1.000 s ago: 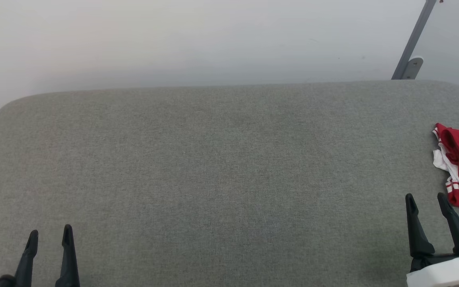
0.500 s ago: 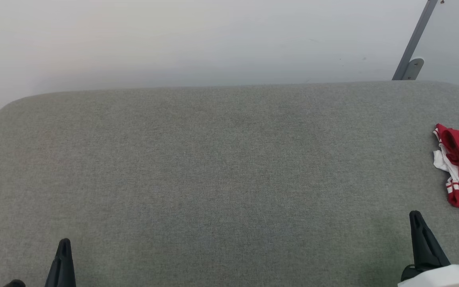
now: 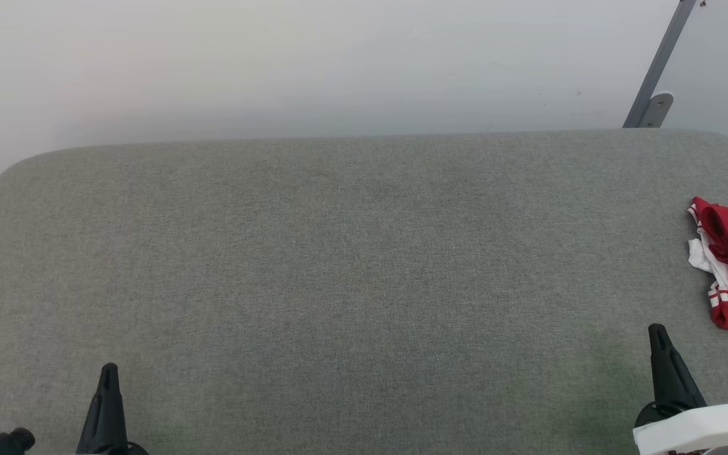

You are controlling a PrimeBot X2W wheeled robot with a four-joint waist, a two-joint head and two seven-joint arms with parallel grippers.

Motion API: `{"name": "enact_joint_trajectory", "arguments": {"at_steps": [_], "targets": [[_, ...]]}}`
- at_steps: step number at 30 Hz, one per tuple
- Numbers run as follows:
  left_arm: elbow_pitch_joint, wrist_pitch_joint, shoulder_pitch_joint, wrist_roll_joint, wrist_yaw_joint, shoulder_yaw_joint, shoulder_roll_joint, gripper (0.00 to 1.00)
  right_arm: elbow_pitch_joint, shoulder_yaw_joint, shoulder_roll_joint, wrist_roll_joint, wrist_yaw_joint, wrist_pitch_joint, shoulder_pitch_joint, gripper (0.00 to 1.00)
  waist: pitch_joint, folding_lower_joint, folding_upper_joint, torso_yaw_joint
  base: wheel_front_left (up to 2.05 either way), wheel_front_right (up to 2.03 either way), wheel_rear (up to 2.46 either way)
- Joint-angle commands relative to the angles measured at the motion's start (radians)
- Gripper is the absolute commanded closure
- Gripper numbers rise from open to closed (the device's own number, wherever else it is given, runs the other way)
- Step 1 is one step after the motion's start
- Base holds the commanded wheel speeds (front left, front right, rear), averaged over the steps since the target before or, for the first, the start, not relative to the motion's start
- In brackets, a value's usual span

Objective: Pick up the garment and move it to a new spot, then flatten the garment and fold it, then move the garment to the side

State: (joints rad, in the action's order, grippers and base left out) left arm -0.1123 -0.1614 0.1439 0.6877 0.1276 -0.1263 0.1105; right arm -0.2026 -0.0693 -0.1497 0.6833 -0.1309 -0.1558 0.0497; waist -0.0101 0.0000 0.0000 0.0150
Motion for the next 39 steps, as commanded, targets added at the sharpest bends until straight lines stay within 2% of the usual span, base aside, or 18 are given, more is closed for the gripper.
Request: {"name": "enact_joint_trajectory", "arguments": {"at_steps": [1,21,39], "targets": [[0.007,0.011,-0.029,0.039,0.001,0.0,0.006,1.0,0.008,-0.006,0.0,0.04,0.0,0.012,-0.026,1.0,0.0,0.0,0.0,0.0,0.0,0.0,0.0],[-0.031,0.083,-0.094,0.291,0.002,0.006,-0.01,1.0,-0.005,-0.018,0.028,0.289,0.0,0.085,-0.066,1.0,0.001,0.0,0.0,-0.003,0.0,0.0,0.0],[-0.059,0.135,-0.139,0.466,0.003,0.01,-0.022,1.0,-0.015,-0.025,0.047,0.464,0.0,0.137,-0.093,1.0,0.003,0.0,0.0,-0.006,0.0,0.0,0.0]]}}
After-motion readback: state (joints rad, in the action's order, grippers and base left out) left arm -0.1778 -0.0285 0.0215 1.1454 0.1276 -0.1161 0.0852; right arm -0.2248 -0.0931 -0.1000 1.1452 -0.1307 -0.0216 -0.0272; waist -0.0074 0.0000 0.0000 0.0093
